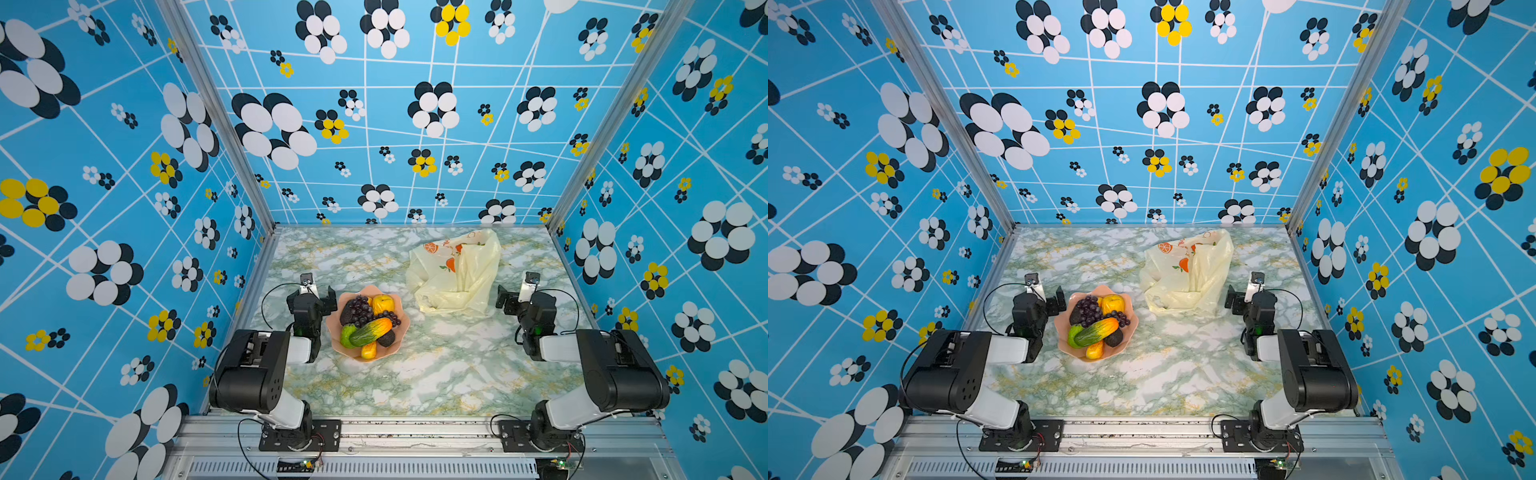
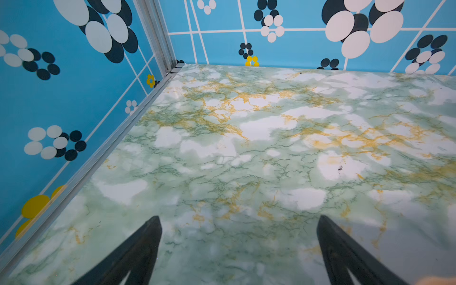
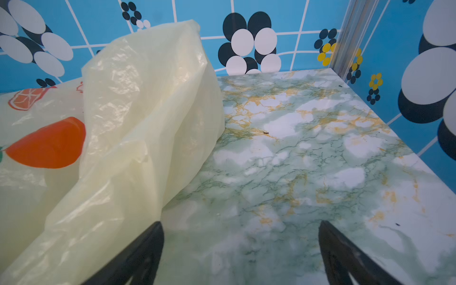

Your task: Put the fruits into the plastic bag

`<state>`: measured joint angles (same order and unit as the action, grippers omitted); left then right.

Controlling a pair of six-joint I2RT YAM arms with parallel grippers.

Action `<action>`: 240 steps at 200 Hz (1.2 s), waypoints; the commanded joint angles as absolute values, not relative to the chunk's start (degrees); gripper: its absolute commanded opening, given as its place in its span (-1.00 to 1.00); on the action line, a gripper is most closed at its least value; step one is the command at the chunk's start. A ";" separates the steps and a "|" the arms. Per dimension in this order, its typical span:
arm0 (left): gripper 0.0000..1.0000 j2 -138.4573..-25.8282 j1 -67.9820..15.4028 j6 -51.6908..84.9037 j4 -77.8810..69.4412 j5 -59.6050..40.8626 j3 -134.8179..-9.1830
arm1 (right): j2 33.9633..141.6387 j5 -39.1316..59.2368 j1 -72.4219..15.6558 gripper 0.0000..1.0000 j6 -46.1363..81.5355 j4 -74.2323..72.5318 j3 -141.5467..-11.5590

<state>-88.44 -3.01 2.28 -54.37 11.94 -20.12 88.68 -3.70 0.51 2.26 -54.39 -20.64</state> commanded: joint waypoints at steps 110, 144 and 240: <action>0.98 -88.55 -2.77 2.02 -54.67 11.62 -20.72 | 89.21 -2.81 0.71 0.99 1.83 -53.48 -21.78; 0.98 -88.59 -2.81 2.02 -54.64 11.64 -20.68 | 89.21 -2.95 0.74 0.99 1.76 -53.35 -21.88; 0.98 -88.55 -2.82 1.91 -54.95 11.82 -20.67 | 86.21 -9.67 0.70 0.99 4.23 -51.62 -21.45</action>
<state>-88.44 -3.01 2.31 -54.37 11.94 -20.12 88.64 -5.39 0.51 2.42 -54.22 -20.64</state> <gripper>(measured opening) 0.991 0.994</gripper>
